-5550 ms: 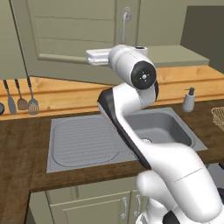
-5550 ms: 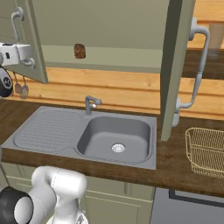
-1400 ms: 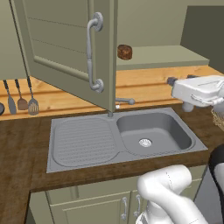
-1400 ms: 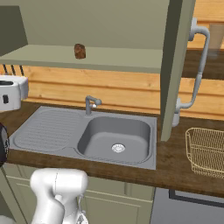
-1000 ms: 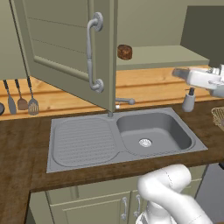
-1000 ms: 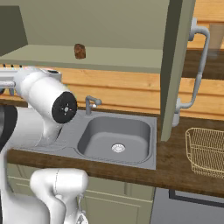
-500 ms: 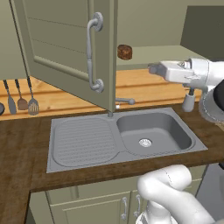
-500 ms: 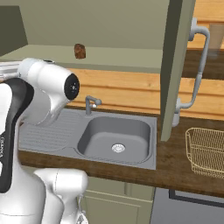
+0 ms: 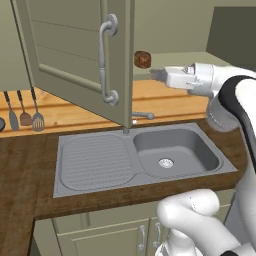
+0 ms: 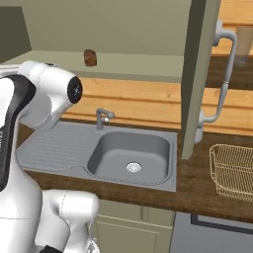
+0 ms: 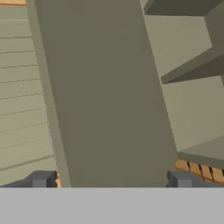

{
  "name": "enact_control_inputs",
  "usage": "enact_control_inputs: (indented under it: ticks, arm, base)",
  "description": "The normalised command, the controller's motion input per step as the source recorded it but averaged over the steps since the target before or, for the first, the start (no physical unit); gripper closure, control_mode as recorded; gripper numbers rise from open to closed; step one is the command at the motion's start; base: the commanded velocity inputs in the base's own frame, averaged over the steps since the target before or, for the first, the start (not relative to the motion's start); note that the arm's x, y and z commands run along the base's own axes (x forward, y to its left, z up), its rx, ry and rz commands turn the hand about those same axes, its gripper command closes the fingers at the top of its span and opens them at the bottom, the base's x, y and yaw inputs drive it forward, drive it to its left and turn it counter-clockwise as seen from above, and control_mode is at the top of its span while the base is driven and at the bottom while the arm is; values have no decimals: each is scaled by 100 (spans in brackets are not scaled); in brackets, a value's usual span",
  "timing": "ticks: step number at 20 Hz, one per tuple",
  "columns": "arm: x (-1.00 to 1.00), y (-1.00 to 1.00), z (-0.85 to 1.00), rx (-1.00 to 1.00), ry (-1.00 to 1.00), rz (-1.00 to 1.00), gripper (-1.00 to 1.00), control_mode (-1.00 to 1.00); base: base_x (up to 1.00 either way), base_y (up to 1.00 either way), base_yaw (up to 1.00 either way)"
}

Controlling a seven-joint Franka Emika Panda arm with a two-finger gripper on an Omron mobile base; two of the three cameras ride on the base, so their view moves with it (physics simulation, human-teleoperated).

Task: Open the cabinet, pick up the bread from the cabinet and place it in the basket. Then move the basket to the dining counter.

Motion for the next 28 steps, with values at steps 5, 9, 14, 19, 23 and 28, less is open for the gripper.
enact_control_inputs:
  ticks: [5,9,14,19,23,28]
  arm:
    - [73,-3,0,2,0,15,-100,-100]
    - [25,29,-17,0,0,10,-100,-100]
    - [0,55,-17,0,0,7,-100,-100]
    - [-7,71,-2,-2,0,0,-100,-100]
    - [-1,58,0,-1,0,0,-100,-100]
    - [-47,57,0,-3,0,0,-100,-100]
  base:
    - [0,0,0]
    - [0,0,0]
    - [0,0,0]
    - [0,0,0]
    - [0,0,0]
    - [0,0,0]
